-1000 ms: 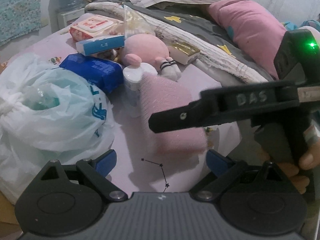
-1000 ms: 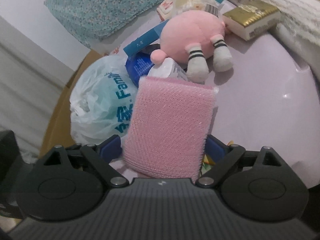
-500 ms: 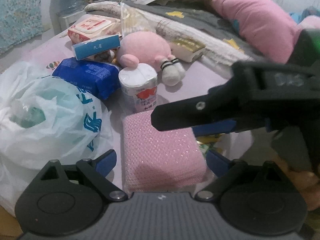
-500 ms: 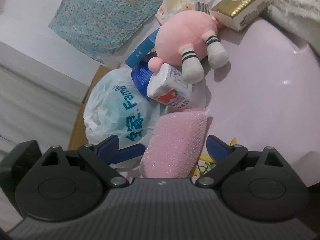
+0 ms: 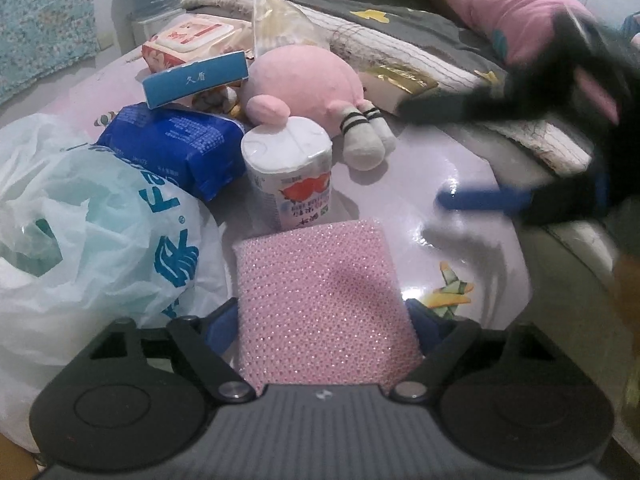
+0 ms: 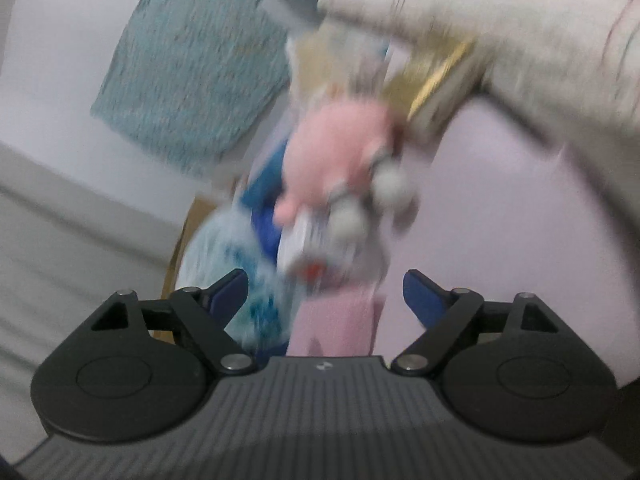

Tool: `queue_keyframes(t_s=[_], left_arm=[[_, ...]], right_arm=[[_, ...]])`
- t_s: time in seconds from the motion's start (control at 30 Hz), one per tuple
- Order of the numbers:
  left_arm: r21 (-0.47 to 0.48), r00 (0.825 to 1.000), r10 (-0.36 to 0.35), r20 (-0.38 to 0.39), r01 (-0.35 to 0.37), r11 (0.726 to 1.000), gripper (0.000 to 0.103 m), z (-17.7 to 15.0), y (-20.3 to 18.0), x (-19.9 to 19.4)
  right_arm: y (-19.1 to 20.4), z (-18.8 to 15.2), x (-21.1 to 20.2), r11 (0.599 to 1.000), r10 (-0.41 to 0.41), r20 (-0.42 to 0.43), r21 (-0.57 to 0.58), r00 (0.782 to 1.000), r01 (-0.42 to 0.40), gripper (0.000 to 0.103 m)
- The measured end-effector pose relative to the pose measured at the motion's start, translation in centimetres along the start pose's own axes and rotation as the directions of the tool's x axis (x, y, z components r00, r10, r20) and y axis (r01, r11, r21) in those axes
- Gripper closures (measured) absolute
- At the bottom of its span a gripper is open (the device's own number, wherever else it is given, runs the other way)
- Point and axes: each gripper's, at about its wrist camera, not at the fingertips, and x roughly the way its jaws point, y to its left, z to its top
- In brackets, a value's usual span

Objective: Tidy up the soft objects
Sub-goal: 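Grasp the gold-wrapped small box with the right tool while the left tool holds the sponge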

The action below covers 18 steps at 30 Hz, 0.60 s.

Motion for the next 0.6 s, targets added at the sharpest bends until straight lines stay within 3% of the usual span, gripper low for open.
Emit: queue_keyframes(t_s=[0.17, 0.47, 0.6], left_arm=[[-0.013, 1.0, -0.006, 0.001, 0.006, 1.0, 0.018, -0.1, 0.1, 0.0], [-0.017, 1.0, -0.011, 0.001, 0.011, 1.0, 0.018, -0.1, 0.3, 0.0], [-0.016, 1.0, -0.01, 0.004, 0.01, 1.0, 0.019, -0.2, 0.3, 0.0]], right_arm=[[-1.5, 3.9, -1.0, 0.989, -0.095, 0.123, 0.124, 0.988, 0.08, 0.02], [-3.9, 7.6, 1.4, 0.945, -0.23, 0.193, 0.277, 0.954, 0.172, 0.03], [-4.1, 7.7, 3.0, 0.936, -0.27, 0.21, 0.288, 0.94, 0.204, 0.046]])
